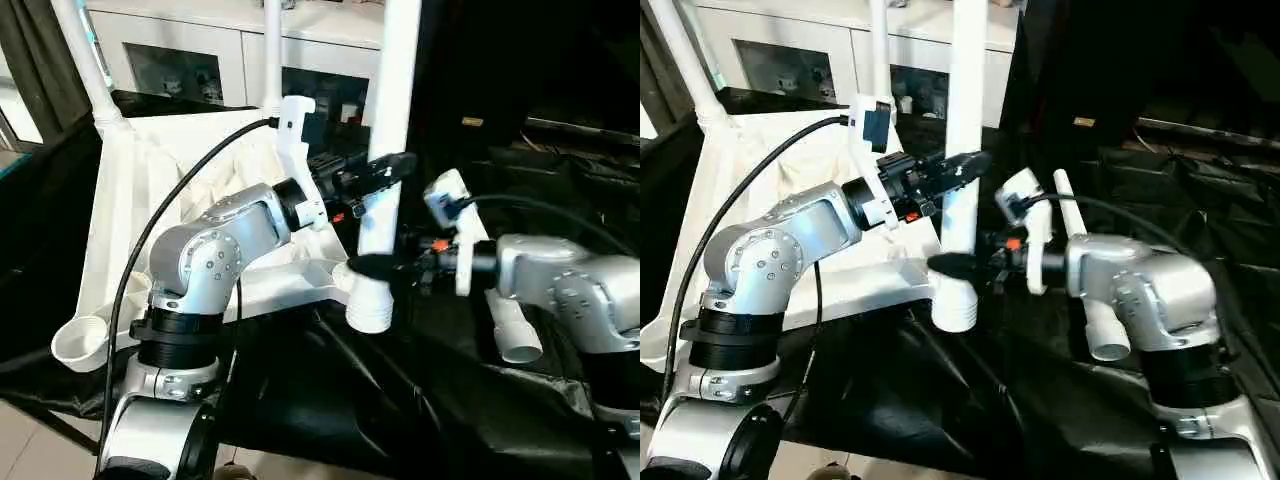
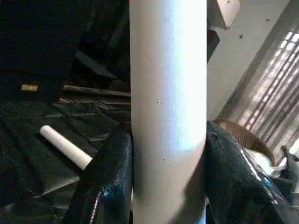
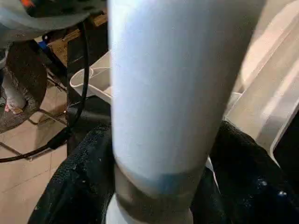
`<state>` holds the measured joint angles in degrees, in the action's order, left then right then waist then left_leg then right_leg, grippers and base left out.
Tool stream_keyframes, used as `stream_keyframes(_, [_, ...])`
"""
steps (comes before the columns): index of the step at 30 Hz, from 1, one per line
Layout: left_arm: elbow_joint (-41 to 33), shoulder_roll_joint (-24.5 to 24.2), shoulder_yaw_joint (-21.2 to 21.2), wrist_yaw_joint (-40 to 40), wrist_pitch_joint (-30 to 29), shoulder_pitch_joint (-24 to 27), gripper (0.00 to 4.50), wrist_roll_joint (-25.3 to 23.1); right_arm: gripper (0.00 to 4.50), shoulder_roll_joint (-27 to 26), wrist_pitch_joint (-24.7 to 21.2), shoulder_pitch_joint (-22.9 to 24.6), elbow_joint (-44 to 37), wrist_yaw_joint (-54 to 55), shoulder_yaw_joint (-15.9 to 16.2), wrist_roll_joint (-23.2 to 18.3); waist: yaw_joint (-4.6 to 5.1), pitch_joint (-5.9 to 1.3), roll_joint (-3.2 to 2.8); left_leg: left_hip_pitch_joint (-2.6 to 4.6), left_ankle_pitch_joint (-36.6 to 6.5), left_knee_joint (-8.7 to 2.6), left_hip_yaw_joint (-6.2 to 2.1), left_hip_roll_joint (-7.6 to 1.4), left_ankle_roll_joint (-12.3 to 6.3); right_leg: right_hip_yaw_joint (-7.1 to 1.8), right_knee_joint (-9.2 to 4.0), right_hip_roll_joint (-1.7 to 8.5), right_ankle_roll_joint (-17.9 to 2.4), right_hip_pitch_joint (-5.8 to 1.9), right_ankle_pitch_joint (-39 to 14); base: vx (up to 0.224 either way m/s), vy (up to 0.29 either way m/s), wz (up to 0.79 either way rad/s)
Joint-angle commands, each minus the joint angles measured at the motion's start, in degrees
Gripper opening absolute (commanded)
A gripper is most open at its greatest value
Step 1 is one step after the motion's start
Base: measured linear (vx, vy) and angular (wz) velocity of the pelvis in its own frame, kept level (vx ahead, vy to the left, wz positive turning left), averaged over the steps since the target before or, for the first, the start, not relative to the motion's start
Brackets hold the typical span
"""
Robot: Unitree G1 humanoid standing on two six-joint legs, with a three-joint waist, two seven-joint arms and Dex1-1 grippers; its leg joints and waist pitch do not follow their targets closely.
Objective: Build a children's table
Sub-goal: Pick table leg
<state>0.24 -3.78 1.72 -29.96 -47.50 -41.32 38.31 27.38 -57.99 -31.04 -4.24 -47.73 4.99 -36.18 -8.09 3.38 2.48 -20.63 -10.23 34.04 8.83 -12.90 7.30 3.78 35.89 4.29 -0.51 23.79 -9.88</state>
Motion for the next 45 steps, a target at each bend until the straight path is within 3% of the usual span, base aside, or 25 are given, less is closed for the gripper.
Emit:
stream_keyframes(1, [-1.5, 0.3, -0.3, -0.7, -0.5, -1.7, 1.80, 0.6, 3.07, 0.1, 0.3, 0.2, 0.0, 0.0, 0.0, 0.4, 0.02, -4.33, 0.13, -0.32, -6.6, -3.29, 1.06, 0.67, 0.32, -2.01, -4.39, 2.34, -7.4, -4.02, -11.8, 0.000, 0.000, 0.00])
stream_keyframes(20, [-0.7, 0.3, 0.7, -0.4, 0.1, -2.5, 1.80, 1.5, 3.07, -1.3, -0.7, 0.8, 0.3, 0.4, 0.3, -0.4, 0.04, -4.37, 0.04, -0.29, -6.4, -3.31, 1.04, 0.66, 0.45, -1.99, -4.37, 2.31, -7.4, -4.02, -11.2, 0.000, 0.000, 0.00])
stream_keyframes(30, [-1.3, -0.3, -0.7, -2.1, -0.6, -2.1, 1.80, 1.4, 2.03, -1.6, -0.2, 0.7, 0.7, 0.4, 0.2, 0.0, 0.04, -4.34, -0.05, -0.26, -6.8, -3.39, 1.00, 0.62, 0.55, -1.97, -4.38, 2.34, -7.3, -4.00, -11.7, 0.000, 0.000, 0.00])
stream_keyframes(39, [-1.3, -0.4, -1.2, -2.4, -0.5, -2.0, 1.80, 1.2, 1.93, -1.9, 0.3, 0.9, 0.7, 0.6, 0.0, 0.3, 0.04, -4.34, -0.08, -0.27, -6.8, -3.37, 1.00, 0.65, 0.64, -1.96, -4.38, 2.33, -7.4, -4.02, -11.3, 0.000, 0.000, 0.00])
stream_keyframes(41, [-0.6, 0.0, -0.5, -1.1, -1.8, -2.3, 2.36, 1.6, 1.93, -2.0, 0.9, 1.1, 0.7, 0.8, 0.1, 0.6, 0.05, -4.40, -0.05, -0.30, -6.7, -3.34, 1.01, 0.64, 0.68, -1.99, -4.29, 2.34, -7.5, -4.07, -11.0, 0.000, 0.000, 0.00])
stream_keyframes(45, [-1.9, 0.0, -0.5, -2.7, -3.4, -2.0, 2.70, 3.9, 1.92, -2.4, 1.7, 1.5, 0.5, 1.4, 0.0, 1.0, -0.04, -4.37, -0.11, -0.29, -6.7, -3.34, 1.04, 0.69, 0.76, -1.98, -4.33, 2.37, -7.9, -4.01, -11.1, 0.000, 0.000, 0.00])
